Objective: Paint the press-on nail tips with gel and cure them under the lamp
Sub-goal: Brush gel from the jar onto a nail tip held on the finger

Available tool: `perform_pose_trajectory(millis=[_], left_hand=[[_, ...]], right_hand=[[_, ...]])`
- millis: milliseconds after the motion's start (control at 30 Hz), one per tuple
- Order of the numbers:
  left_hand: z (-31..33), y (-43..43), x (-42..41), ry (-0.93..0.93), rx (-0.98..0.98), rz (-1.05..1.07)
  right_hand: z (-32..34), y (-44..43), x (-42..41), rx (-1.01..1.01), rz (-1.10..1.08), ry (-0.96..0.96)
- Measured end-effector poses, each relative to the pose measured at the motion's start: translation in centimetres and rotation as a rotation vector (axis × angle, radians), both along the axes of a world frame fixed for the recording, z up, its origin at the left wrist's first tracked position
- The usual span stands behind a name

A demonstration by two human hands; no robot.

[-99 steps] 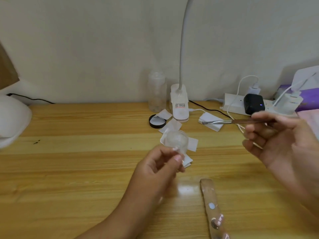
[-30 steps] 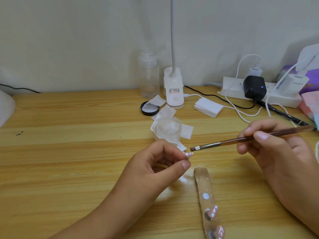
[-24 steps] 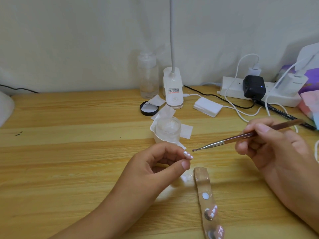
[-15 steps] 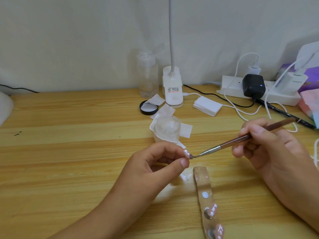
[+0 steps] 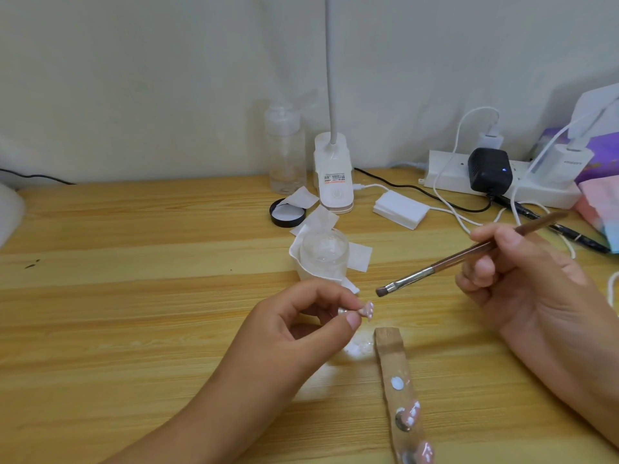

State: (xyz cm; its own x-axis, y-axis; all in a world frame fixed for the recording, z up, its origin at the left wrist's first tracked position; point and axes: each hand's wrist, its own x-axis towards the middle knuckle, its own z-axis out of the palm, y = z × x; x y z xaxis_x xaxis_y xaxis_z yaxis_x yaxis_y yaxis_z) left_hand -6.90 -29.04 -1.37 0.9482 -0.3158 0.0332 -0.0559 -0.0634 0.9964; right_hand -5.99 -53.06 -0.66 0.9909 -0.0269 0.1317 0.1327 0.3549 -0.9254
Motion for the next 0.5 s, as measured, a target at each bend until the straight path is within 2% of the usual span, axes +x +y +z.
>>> perform_pose_trajectory(millis=[367, 500], left_hand=[[0.10, -0.16, 0.01, 0.027, 0.015, -0.007], [-0.04, -0.06, -0.03, 0.025, 0.021, -0.007]], right_hand=[[-0.33, 0.23, -0.47, -0.114, -0.010, -0.030], [-0.62, 0.16, -0.20, -0.132, -0.123, -0.076]])
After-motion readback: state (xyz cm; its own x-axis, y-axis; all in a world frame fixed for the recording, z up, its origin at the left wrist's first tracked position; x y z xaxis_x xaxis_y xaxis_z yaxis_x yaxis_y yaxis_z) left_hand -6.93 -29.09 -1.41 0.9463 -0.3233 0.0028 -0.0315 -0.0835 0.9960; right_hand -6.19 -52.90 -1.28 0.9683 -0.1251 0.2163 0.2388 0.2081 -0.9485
